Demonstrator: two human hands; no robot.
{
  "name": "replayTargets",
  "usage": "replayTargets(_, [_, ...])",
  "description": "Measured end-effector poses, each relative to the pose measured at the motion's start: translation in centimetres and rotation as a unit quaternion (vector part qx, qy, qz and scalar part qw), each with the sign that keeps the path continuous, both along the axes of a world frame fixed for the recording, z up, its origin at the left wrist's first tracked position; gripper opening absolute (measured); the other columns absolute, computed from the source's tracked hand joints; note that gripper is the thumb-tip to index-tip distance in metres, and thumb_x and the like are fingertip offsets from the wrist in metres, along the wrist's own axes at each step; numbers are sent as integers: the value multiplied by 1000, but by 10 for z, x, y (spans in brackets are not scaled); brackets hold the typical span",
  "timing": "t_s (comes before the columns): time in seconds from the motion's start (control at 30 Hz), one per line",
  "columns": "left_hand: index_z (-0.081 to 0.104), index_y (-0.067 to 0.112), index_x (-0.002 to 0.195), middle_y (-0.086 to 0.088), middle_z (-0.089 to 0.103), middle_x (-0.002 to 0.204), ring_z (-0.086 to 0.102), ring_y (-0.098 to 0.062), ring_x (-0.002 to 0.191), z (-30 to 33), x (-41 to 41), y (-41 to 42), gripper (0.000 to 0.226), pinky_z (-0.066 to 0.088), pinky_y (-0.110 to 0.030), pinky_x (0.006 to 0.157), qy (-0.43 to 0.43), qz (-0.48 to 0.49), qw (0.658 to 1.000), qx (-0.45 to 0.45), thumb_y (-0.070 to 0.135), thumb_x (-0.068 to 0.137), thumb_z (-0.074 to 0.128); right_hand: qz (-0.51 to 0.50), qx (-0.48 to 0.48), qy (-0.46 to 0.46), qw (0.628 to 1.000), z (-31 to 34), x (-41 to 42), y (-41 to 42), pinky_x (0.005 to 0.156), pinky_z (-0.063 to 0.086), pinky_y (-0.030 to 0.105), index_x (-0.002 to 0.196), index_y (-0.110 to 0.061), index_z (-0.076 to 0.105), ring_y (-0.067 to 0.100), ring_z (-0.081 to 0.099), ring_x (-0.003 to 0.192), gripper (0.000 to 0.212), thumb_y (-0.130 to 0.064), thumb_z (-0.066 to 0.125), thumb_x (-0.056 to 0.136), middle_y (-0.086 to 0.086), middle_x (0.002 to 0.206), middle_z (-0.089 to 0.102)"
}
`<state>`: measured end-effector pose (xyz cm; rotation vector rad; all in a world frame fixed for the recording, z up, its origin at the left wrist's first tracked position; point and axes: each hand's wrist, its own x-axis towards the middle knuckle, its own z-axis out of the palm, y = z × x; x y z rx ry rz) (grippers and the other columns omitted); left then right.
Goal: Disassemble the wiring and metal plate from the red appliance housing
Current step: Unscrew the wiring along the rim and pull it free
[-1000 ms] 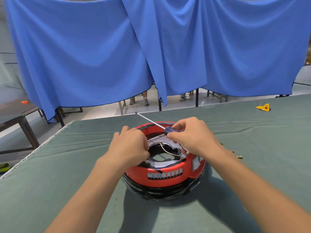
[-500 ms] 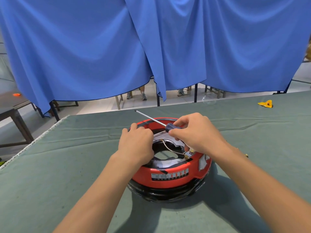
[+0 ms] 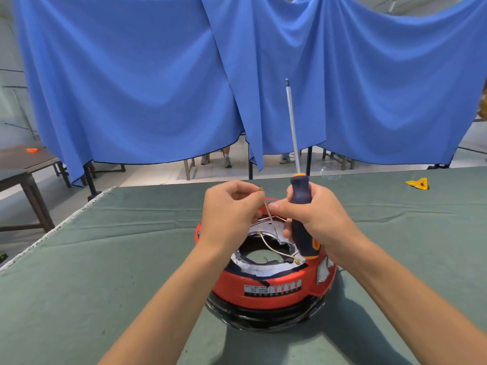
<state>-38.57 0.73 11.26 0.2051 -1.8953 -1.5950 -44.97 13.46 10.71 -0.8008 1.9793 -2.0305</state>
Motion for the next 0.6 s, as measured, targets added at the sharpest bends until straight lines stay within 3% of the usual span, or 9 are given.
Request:
replayTargets(0.13, [66, 8, 76, -3, 67, 59, 56, -10, 48, -10, -7, 3, 8, 45, -20, 45, 10, -19, 993, 120, 3, 82, 65, -2, 20, 25, 999, -5, 0, -3, 36, 40, 23, 72, -11, 43, 16, 50, 35, 34, 1, 76, 75, -4, 46, 54])
replayTargets(0.2, [65, 10, 79, -3, 69, 66, 55, -10, 51, -17, -10, 2, 5, 45, -22, 48, -6, -21, 993, 115, 10, 84, 64, -32, 27, 50, 998, -7, -4, -3, 36, 38, 22, 71, -9, 44, 15, 49, 33, 34, 5, 74, 74, -4, 45, 55])
replayTargets(0.23, [65, 13, 83, -1, 70, 72, 57, -11, 57, -22, -12, 1, 5, 47, -25, 54, -17, -5, 998, 68, 17, 86, 64, -60, 42, 77, 994, -7, -8, -2, 37, 38, 21, 70, -9, 45, 14, 49, 33, 33, 5, 74, 74, -3, 46, 56])
replayTargets(0.3, [61, 19, 102, 5, 67, 92, 60, -12, 82, -32, -13, -4, 19, 48, -32, 74, -78, 55, 984, -152, 29, 86, 60, -126, 80, 127, 981, -5, -19, 6, 42, 40, 23, 67, -12, 46, 14, 50, 34, 32, 4, 74, 72, 1, 52, 60])
replayTargets(0.37, [47, 23, 127, 3, 56, 120, 49, -17, 113, -40, -10, -10, 43, 41, -37, 95, -184, 60, 895, -401, 37, 87, 54, -170, 108, 139, 970, -3, -30, 17, 46, 41, 26, 66, -14, 48, 14, 52, 36, 31, 3, 74, 70, 4, 56, 62])
replayTargets(0.4, [41, 23, 134, 0, 50, 129, 42, -20, 121, -43, -8, -13, 50, 36, -38, 101, -229, 42, 845, -482, 40, 88, 51, -182, 117, 137, 967, -4, -36, 23, 46, 41, 27, 66, -14, 49, 14, 53, 36, 30, 2, 74, 70, 4, 56, 62])
replayTargets(0.47, [36, 23, 139, -3, 45, 138, 36, -24, 127, -47, -4, -20, 55, 31, -39, 105, -285, 18, 779, -558, 45, 90, 47, -201, 137, 130, 961, -7, -45, 32, 46, 41, 27, 66, -14, 50, 14, 55, 37, 29, -1, 76, 70, 2, 53, 60])
replayTargets(0.6, [47, 26, 132, -2, 51, 133, 41, -23, 123, -47, 19, -49, 54, 33, -36, 102, -314, 10, 752, -579, 53, 86, 48, -217, 173, 128, 952, -18, -58, 27, 48, 40, 25, 65, -15, 50, 11, 55, 36, 29, -4, 76, 68, -1, 51, 58])
